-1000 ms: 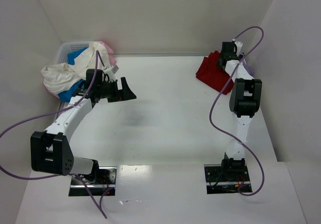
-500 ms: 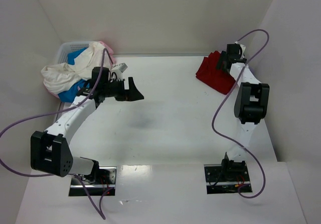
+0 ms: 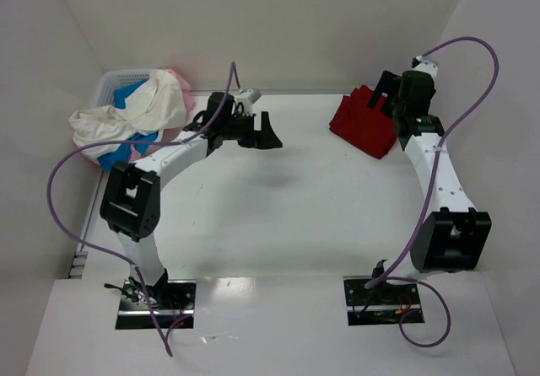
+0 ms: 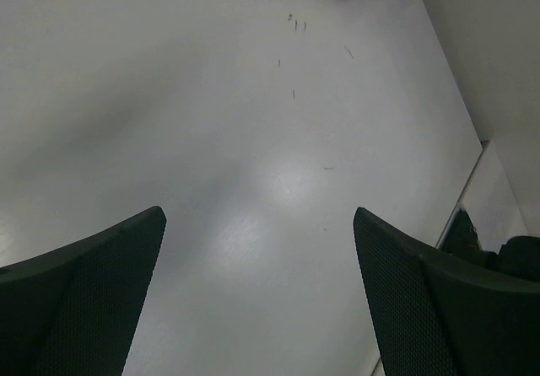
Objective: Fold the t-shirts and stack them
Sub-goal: Put the neatly folded tshirt into the corner of the board with the right arm
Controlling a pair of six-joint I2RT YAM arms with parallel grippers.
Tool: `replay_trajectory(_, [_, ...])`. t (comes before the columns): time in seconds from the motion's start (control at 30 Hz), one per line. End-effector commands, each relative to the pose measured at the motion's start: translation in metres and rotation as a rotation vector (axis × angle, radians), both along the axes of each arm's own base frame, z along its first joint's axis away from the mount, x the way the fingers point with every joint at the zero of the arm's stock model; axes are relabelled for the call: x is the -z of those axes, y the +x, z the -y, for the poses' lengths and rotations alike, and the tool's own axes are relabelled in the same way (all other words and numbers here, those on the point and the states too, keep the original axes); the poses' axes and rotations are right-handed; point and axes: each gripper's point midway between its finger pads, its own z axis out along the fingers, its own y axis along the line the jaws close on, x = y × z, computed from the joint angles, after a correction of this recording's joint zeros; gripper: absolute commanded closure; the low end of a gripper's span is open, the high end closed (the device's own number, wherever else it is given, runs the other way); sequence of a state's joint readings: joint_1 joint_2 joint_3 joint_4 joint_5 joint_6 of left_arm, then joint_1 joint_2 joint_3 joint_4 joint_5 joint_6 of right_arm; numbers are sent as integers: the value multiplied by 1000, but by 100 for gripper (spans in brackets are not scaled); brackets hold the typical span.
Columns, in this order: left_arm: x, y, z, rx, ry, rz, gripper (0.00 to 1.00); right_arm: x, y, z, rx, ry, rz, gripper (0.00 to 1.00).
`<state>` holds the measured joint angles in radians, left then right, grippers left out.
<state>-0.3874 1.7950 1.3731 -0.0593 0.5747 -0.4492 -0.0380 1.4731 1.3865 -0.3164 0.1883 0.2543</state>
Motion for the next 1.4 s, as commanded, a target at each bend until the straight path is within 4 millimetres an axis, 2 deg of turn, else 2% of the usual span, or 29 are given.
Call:
replay_trajectory(0.0, [-33, 33, 23, -11, -43, 135, 0, 22, -14, 1, 19, 9, -44, 0])
replay_trajectory(0.07, [-31, 34, 35, 7, -37, 146, 0, 37, -19, 4, 39, 0, -78, 0])
replay_trajectory(0.13, [-34, 36, 38, 0, -27, 169, 0, 63, -19, 14, 88, -24, -135, 0])
replay_trajectory(0.17, [-37, 36, 36, -8, -23, 171, 0, 78, -21, 15, 105, -19, -162, 0])
replay_trajectory(0.2, [-37, 36, 36, -8, -23, 171, 0, 85, -20, 22, 134, 6, -172, 0])
replay_trajectory(0.23, [-39, 36, 34, -12, -13, 182, 0, 105, -18, 26, 151, 17, -208, 0])
replay_trajectory(0.37, [-41, 26, 27, -16, 7, 170, 0, 134, -5, 38, 206, 35, -261, 0])
replay_trajectory(0.53, [-37, 17, 21, -18, 29, 154, 0, 130, 21, 38, 207, 57, -246, 0])
replay_trajectory(0.57, [-32, 15, 20, -18, 33, 145, 0, 121, 29, 39, 206, 58, -217, 0])
replay_trajectory(0.63, [-36, 13, 19, -18, 33, 146, 0, 121, 40, 40, 206, 58, -208, 0])
replay_trajectory(0.67, [-35, 13, 19, -14, 37, 153, 0, 111, 49, 41, 198, 46, -186, 0])
replay_trajectory(0.73, [-29, 9, 18, -5, 43, 131, 0, 120, 61, 43, 189, 30, -202, 0])
replay_trajectory(0.77, [-29, 9, 18, -1, 47, 138, 0, 111, 70, 44, 176, 7, -192, 0])
replay_trajectory(0.8, [-30, 8, 19, 8, 42, 136, 0, 112, 75, 45, 171, -2, -192, 0])
replay_trajectory(0.83, [-25, 8, 19, 9, 46, 128, 0, 126, 80, 46, 171, -2, -227, 0])
replay_trajectory(0.9, [-21, 8, 16, 11, 45, 116, 0, 118, 91, 52, 168, -52, -227, 0])
replay_trajectory(1.03, [-14, 4, 13, 27, 40, 90, 0, 123, 104, 65, 194, -124, -242, 0])
replay_trajectory(1.17, [-6, 3, 10, 35, 37, 68, 0, 136, 131, 75, 167, -215, -277, 0])
replay_trajectory(1.23, [1, -3, 9, 46, 42, 39, 0, 143, 134, 79, 165, -248, -314, 0])
replay_trajectory(1.27, [1, -3, 9, 46, 42, 39, 0, 137, 137, 83, 185, -259, -305, 0])
replay_trajectory(1.3, [2, -1, 4, 36, 46, 30, 0, 147, 137, 84, 191, -264, -331, 0])
replay_trajectory(1.37, [6, 0, 2, 37, 43, 19, 0, 154, 133, 84, 219, -231, -349, 0])
